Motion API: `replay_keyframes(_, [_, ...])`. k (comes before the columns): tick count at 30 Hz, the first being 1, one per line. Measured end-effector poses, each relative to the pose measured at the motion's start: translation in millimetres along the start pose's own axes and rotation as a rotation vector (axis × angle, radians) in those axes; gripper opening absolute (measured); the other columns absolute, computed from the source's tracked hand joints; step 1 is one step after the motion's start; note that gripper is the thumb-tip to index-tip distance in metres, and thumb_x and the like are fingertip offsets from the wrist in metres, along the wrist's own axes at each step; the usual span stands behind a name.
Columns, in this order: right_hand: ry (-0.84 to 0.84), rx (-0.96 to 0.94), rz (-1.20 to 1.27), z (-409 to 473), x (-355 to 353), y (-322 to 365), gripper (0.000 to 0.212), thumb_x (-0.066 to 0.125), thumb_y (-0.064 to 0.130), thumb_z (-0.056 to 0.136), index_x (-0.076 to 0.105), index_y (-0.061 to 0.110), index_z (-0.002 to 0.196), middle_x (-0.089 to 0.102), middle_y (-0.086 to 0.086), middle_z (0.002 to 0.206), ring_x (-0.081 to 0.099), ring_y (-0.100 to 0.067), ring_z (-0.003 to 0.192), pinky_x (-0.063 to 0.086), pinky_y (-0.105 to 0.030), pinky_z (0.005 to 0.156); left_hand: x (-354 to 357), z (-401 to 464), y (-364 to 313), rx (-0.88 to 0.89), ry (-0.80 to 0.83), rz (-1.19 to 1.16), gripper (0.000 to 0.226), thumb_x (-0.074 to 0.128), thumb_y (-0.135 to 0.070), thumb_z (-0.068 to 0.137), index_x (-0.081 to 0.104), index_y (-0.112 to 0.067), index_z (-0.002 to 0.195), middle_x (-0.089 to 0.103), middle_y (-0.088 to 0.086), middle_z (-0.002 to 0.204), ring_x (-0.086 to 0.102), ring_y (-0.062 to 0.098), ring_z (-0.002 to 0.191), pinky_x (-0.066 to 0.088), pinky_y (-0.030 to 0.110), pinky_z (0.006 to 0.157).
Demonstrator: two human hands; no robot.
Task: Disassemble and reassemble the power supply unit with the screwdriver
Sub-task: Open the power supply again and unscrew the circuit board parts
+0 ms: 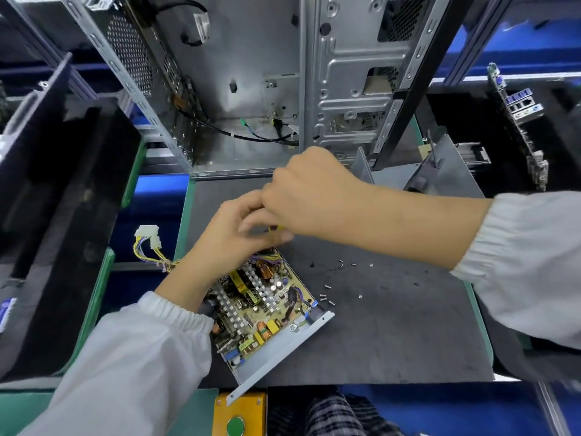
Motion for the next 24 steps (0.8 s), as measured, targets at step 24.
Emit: replay_keyframes(24, [0.046, -0.216, 0.070, -4.6, 0.5, -11.0, 0.019, 0.044, 0.015, 0.095, 0.050, 0.017, 0.114, 0.051, -0.002, 0.086, 0.021, -0.014, 0.049, 0.011, -0.027, 0.043, -11.3, 0.7, 6.4, -0.030, 0.052, -0.056, 0.047, 0.077, -0.021, 0.080, 0.053, -0.029, 0.120, 0.069, -0.001, 0.100, 0.063, 0.003, 0.099, 0.046, 0.015, 0.088])
Point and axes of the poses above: each hand's wrist, its own z-axis towards the middle knuckle, its own x-axis out of the palm, y = z × x, the point moved 4 cm from there along z, towards the middle knuckle
